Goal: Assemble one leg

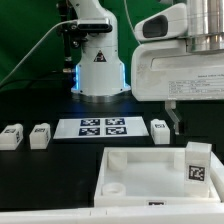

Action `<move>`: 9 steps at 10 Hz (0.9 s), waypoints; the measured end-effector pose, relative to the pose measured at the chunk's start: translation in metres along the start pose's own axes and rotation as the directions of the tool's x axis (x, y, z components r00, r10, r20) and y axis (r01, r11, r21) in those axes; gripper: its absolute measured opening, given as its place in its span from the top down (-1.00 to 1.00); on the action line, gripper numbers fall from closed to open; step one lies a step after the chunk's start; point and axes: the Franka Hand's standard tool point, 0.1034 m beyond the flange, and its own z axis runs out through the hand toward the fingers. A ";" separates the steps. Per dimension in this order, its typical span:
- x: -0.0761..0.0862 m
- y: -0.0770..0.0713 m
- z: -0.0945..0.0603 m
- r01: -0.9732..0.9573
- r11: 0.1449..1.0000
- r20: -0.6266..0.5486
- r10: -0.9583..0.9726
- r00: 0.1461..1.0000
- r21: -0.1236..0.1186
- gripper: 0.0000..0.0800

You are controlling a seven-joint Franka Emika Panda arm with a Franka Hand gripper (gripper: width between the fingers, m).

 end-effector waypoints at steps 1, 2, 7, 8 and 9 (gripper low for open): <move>0.000 0.000 0.000 0.000 1.000 0.000 0.000 1.000 0.000 -0.62; 0.000 0.000 0.000 0.000 1.000 0.000 0.000 1.000 0.000 -0.62; -0.001 0.001 0.002 0.000 1.000 0.002 0.000 1.000 -0.002 -0.62; -0.001 0.001 0.002 0.000 1.000 0.002 0.000 1.000 -0.002 -0.62; -0.001 0.001 0.002 0.000 1.000 0.002 0.000 1.000 -0.002 -0.62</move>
Offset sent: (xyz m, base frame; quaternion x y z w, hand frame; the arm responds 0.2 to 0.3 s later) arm 0.0000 0.0000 0.0000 0.0000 0.0000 0.0000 1.0000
